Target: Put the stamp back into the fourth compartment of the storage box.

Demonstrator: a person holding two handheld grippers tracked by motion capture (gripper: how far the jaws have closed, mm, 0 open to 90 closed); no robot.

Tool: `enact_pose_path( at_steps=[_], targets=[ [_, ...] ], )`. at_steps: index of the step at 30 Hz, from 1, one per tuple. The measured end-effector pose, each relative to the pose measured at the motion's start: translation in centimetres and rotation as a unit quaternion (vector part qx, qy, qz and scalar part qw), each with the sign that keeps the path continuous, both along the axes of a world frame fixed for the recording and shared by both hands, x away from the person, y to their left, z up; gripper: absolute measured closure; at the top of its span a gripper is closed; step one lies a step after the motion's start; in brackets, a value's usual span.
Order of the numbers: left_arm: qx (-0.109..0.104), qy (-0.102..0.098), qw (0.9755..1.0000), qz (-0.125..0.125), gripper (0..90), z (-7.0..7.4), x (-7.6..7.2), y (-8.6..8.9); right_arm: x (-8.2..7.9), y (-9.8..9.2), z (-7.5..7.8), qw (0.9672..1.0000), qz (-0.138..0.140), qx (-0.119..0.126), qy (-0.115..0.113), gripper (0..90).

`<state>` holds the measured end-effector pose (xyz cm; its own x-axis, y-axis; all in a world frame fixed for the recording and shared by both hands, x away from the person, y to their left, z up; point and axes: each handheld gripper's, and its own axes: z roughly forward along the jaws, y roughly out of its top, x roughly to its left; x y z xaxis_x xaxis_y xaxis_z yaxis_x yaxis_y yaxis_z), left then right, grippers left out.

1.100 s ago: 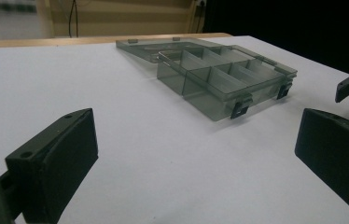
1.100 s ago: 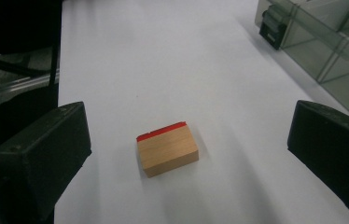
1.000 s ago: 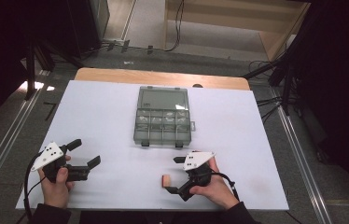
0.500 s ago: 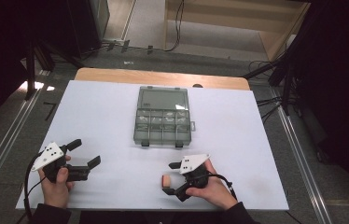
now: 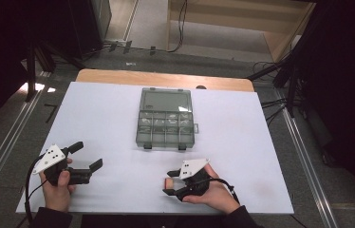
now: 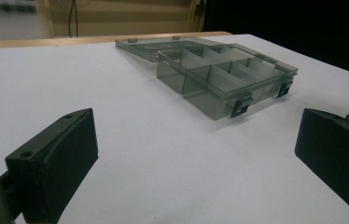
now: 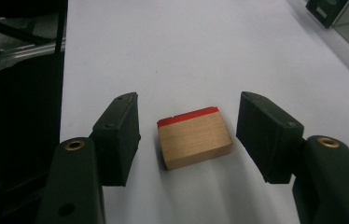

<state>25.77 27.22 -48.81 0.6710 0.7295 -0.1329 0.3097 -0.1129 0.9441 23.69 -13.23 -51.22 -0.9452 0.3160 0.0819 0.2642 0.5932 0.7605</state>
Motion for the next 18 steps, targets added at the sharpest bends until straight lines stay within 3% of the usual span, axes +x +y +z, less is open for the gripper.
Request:
enact_pose_path(
  at_steps=[9,18],
  targets=[
    [0.005,-0.001,1.0,-0.002,0.0,0.0,-0.03,-0.1,0.16,0.26,-0.18,0.9999,-0.003,-0.013,0.003,41.7],
    [0.006,-0.003,1.0,-0.002,0.0,0.03,-0.07,-0.17,-0.02,0.6,-0.38,0.9993,0.001,-0.036,-0.009,46.2]
  ],
)
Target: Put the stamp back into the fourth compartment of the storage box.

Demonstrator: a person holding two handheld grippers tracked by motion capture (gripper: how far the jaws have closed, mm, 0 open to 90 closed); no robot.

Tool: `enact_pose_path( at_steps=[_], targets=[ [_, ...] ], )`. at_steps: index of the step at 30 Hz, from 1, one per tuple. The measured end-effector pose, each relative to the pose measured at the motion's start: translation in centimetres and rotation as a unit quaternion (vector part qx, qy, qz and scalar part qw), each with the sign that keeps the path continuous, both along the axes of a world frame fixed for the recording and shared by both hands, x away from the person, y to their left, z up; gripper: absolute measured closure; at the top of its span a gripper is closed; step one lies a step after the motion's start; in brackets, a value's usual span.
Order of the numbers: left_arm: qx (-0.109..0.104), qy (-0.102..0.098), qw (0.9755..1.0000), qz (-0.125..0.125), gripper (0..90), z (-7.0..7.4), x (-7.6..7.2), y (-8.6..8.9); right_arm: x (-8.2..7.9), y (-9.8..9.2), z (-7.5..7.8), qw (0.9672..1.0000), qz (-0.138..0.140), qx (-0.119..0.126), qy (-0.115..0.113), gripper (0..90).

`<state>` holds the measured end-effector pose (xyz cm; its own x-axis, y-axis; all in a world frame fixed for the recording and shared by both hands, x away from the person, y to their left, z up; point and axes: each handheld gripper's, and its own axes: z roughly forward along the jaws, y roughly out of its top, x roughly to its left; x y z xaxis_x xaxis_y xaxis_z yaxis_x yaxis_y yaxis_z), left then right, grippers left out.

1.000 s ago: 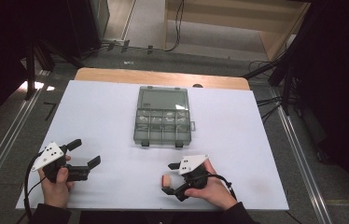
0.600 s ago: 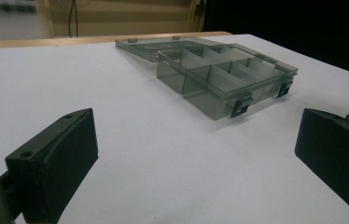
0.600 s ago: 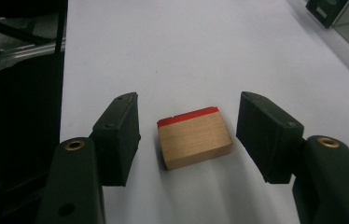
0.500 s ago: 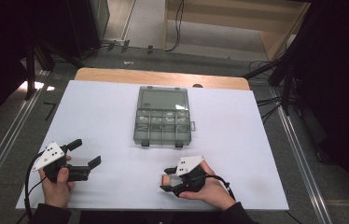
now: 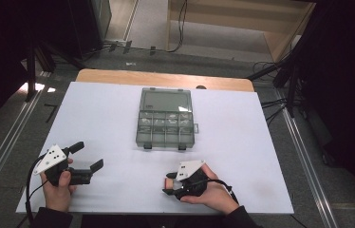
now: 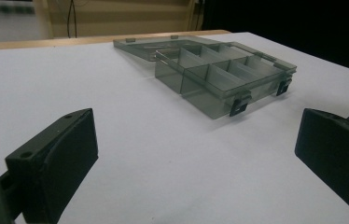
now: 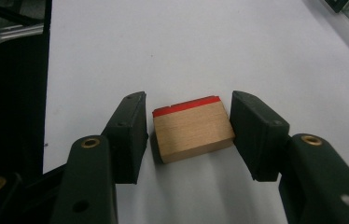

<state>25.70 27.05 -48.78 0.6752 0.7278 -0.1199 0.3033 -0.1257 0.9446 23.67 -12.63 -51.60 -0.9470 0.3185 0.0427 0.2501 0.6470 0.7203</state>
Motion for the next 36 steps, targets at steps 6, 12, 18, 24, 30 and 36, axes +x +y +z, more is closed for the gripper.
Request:
enact_pose_path(
  at_steps=[6,12,18,24,30,36],
  targets=[
    [-0.003,-0.001,1.0,0.001,0.0,0.0,0.0,0.02,0.01,0.03,-0.05,1.0,-0.004,-0.005,-0.004,49.8],
    [-0.002,-0.001,1.0,0.0,0.0,0.03,-0.01,0.05,0.01,0.03,-0.02,1.0,-0.003,-0.002,-0.003,50.6],
    [-0.003,-0.001,1.0,0.001,0.0,0.03,-0.01,0.06,0.12,-0.15,0.1,0.9999,-0.005,0.009,0.0,50.6],
    [-0.002,-0.002,1.0,0.001,0.0,0.06,-0.03,0.11,0.18,-0.25,0.21,0.9999,-0.006,0.014,0.0,50.6],
    [-0.003,-0.003,1.0,0.001,0.0,0.04,-0.01,0.1,0.22,-0.34,0.3,0.9998,-0.008,0.018,0.002,50.6],
    [-0.003,-0.003,1.0,0.001,0.0,0.07,-0.04,0.1,0.26,-0.49,0.56,0.9997,-0.008,0.024,0.0,50.6]
  ],
)
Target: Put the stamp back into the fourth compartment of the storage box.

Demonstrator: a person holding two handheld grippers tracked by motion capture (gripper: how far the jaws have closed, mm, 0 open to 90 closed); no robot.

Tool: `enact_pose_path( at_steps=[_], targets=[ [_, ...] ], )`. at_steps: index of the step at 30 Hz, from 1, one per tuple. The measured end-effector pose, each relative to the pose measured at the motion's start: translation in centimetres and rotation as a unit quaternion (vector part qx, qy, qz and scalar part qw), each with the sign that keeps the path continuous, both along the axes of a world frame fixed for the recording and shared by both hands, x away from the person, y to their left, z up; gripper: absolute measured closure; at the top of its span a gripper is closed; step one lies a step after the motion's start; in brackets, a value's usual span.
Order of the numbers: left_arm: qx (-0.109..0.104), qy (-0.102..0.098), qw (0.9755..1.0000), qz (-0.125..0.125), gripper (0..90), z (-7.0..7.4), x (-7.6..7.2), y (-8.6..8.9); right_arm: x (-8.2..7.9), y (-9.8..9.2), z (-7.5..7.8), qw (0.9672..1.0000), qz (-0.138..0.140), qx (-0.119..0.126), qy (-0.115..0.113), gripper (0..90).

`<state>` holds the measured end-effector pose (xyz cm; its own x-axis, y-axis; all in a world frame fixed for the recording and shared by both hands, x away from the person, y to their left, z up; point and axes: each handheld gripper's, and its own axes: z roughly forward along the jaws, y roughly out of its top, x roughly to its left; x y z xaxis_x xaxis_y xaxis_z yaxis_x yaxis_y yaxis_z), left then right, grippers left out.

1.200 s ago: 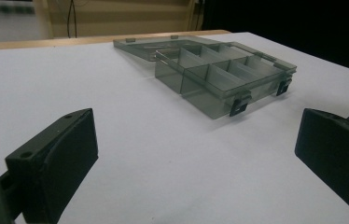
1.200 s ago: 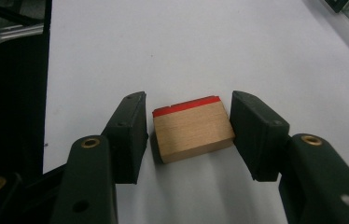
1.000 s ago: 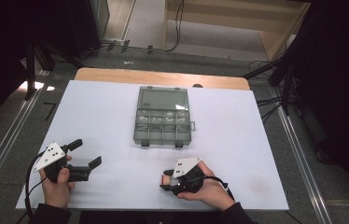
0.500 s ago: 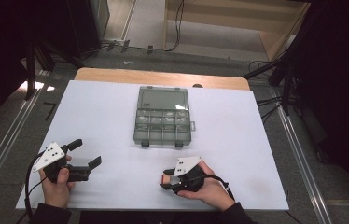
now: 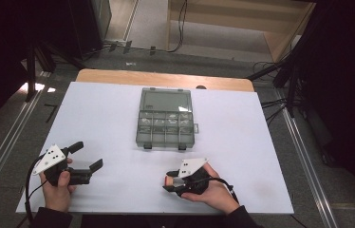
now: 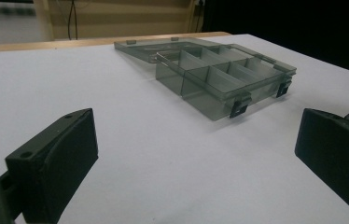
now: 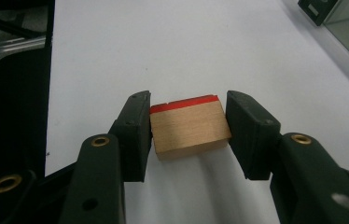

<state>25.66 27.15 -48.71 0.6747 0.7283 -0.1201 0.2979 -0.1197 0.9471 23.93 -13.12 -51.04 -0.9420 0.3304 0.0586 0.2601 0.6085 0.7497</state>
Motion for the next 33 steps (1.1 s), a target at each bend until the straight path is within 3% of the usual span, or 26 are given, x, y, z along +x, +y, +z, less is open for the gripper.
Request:
enact_pose_path(
  at_steps=[33],
  targets=[
    [0.0,0.001,1.0,0.002,0.0,-0.2,0.0,0.0,0.8,-1.7,1.8,0.9991,-0.027,0.031,0.0,50.7]
  ],
)
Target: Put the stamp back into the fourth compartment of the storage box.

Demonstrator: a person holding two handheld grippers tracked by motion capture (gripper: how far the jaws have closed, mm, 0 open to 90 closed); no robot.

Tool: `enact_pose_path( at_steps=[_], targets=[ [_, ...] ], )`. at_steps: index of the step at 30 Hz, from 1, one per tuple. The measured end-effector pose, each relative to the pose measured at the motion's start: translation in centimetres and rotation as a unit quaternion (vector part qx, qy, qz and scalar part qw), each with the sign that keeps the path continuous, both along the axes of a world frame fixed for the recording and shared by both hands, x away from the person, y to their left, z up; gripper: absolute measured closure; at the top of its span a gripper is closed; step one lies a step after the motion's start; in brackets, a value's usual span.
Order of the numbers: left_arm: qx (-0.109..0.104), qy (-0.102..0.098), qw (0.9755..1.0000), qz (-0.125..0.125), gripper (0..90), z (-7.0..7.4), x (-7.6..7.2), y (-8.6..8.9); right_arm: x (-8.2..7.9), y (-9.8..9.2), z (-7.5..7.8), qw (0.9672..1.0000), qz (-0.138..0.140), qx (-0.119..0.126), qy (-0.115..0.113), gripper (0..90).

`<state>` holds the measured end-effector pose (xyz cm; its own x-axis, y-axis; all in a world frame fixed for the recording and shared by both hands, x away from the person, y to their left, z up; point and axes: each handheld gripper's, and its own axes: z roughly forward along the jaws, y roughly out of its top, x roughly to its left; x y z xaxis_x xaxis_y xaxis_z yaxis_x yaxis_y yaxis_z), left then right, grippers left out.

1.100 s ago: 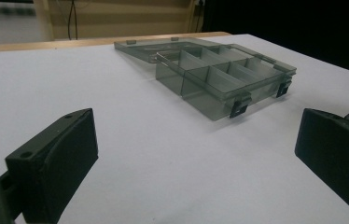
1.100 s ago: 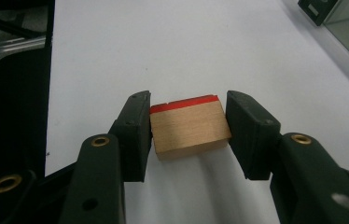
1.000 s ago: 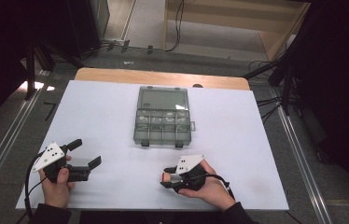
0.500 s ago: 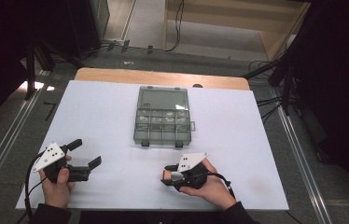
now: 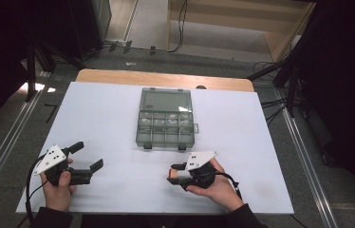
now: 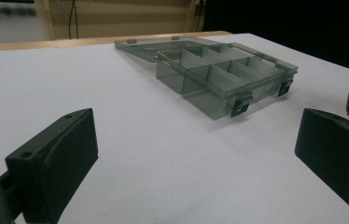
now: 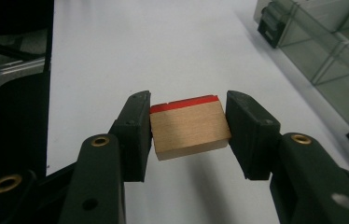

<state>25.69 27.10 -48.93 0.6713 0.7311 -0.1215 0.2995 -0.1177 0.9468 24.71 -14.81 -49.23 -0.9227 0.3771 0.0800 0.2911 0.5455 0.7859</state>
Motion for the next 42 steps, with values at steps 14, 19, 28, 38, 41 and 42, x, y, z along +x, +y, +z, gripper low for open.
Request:
enact_pose_path(
  at_steps=[14,19,28,38,41,42],
  targets=[
    [0.003,0.0,1.0,-0.003,0.0,-0.1,0.0,-0.1,0.5,-0.4,0.6,0.9999,-0.01,0.005,0.0,50.7],
    [0.003,0.001,1.0,-0.003,0.0,-0.1,0.0,-0.2,0.9,-0.5,0.9,0.9999,-0.014,0.008,-0.001,50.8],
    [0.002,0.0,1.0,-0.002,0.0,-0.2,0.0,-0.2,1.7,-0.9,1.8,0.9995,-0.024,0.019,-0.005,50.8],
    [0.007,0.0,1.0,-0.004,0.0,-0.2,0.0,-0.3,2.5,-1.1,2.2,0.9993,-0.031,0.02,-0.003,50.8],
    [0.007,0.0,1.0,-0.004,0.0,-0.2,0.0,-0.3,2.7,-1.1,2.2,0.9992,-0.034,0.019,0.0,50.9],
    [0.005,0.0,1.0,-0.003,0.0,-0.2,0.0,-0.3,2.8,-1.1,2.2,0.9992,-0.035,0.018,-0.002,50.9]
  ],
)
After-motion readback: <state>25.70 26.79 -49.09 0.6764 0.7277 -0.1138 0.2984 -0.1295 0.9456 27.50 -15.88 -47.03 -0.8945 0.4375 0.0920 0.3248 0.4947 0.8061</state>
